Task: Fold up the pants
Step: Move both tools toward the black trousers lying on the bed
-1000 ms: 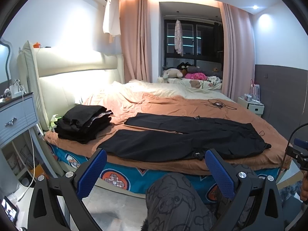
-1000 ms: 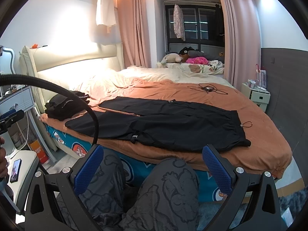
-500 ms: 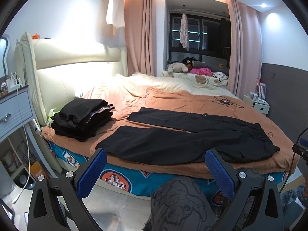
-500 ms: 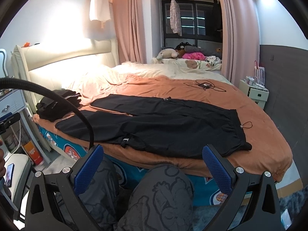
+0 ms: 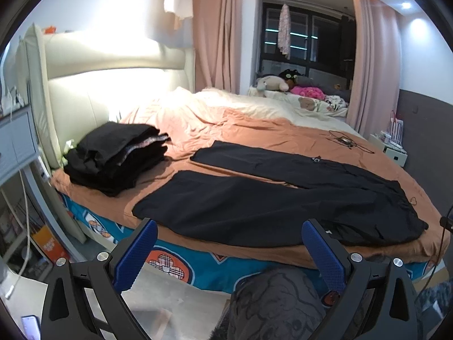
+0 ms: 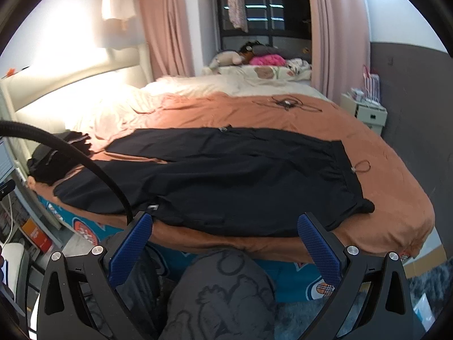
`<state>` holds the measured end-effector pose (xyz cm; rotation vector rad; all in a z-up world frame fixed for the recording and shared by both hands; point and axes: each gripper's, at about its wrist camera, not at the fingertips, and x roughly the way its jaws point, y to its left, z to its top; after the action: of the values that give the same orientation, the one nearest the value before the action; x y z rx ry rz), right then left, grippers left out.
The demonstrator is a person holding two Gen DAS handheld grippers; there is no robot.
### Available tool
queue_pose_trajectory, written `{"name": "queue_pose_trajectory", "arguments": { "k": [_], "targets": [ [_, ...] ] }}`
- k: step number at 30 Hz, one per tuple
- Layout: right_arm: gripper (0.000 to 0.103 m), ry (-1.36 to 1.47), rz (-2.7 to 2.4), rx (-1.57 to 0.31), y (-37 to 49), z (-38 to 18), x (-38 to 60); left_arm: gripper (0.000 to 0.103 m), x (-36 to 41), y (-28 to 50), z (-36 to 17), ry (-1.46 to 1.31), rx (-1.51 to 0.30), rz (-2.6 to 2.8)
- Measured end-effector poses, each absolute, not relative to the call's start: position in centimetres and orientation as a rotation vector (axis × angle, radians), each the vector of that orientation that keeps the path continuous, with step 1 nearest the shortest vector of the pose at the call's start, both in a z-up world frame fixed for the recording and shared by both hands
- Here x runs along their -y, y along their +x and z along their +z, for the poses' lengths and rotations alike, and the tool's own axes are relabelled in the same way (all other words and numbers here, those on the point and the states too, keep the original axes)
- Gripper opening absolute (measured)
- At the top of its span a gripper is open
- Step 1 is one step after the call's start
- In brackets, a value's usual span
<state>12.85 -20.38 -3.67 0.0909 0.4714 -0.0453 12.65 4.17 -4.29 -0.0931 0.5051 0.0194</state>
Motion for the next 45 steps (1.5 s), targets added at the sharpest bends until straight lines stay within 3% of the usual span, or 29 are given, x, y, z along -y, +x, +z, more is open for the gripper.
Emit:
{"name": "queue_pose_trajectory", "arguments": {
  "k": [9,24,31,34,45],
  "targets": [
    [0.103,0.16,-0.089,-0.519,15.8,-3.9,22.1,0.102,-6.6,17.8,-7.8,-0.173,-0.593,0.067],
    [0.103,0.384,-0.097,-0.551,19.0,-6.0,26.4,0.09,-11.3,25.8,-14.4,-0.348,-0.73,0.133],
    [0.103,0.468,-0.13,-0.564,19.5,-7.3,28.9,0.081,-13.1,27.9,-17.7,-0.449,-0.777,0.138],
    [0.103,0.517,-0.155,-0.572,20.0,-7.7,30.2,0.073,-13.4,28.6,-18.4,-0.456,-0.786,0.137],
    [0.096,0.674,-0.218,-0.595,19.8,-9.2,32.2,0.072,-17.2,28.8,-20.0,-0.581,-0.748,0.181]
  ]
}}
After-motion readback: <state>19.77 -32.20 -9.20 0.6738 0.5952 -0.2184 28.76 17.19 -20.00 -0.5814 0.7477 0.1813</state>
